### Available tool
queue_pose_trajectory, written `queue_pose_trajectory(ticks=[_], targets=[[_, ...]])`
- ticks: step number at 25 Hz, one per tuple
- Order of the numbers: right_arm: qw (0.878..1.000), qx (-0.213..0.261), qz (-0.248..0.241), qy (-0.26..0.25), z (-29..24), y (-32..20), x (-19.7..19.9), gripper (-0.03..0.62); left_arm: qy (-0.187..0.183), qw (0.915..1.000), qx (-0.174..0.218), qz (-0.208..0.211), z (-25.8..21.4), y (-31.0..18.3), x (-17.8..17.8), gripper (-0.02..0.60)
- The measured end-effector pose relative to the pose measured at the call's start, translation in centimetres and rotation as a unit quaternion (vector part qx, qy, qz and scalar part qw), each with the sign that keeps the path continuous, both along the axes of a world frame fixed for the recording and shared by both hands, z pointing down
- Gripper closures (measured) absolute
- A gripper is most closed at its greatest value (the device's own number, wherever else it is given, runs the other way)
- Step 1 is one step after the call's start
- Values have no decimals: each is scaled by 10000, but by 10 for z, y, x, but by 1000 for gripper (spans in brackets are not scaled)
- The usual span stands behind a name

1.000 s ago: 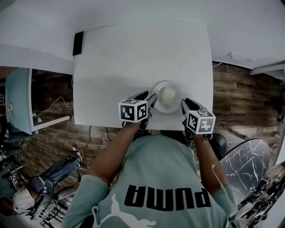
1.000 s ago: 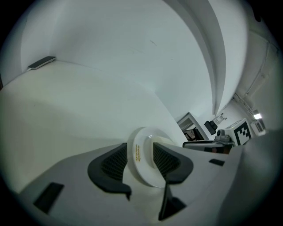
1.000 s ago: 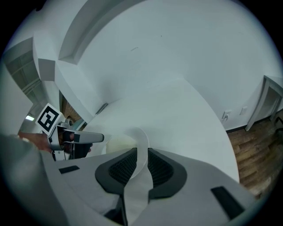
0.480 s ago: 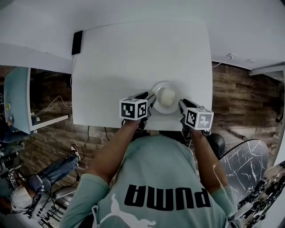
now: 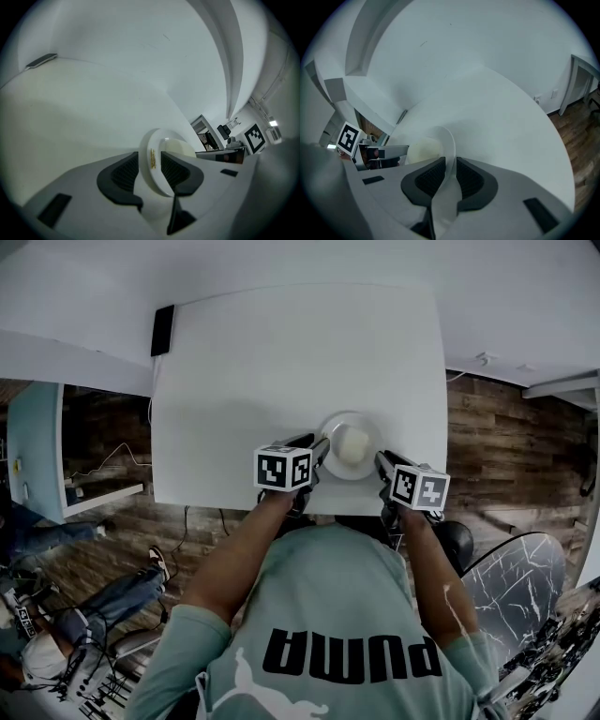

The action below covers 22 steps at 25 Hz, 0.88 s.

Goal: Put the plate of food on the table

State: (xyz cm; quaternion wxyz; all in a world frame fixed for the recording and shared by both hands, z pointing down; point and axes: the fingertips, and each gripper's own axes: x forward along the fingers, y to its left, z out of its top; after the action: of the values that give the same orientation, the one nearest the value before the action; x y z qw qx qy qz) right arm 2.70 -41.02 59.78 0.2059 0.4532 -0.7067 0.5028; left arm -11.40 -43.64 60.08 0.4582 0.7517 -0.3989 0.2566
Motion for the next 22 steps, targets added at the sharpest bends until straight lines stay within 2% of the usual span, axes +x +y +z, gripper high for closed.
queue_pose_trajectory(ticks=[7, 11, 14, 16, 22], targets=[[9999, -66, 58, -129, 2, 0, -2, 533, 106, 9999, -47, 70, 2, 2, 10, 451], [9998, -73, 96, -176, 2, 0, -3, 533, 178, 9998, -79, -97, 2, 3, 12, 454], [9997, -120, 99, -198, 3, 1, -3, 533, 191, 9994, -208, -220, 5, 4, 7, 493], [9997, -129, 86, -185, 2, 2, -3, 533, 217, 9992, -254, -240, 6, 6, 4, 517], [9999, 8, 117, 34, -6, 5, -2, 537, 337, 9987, -208, -321, -2, 15, 1, 528]])
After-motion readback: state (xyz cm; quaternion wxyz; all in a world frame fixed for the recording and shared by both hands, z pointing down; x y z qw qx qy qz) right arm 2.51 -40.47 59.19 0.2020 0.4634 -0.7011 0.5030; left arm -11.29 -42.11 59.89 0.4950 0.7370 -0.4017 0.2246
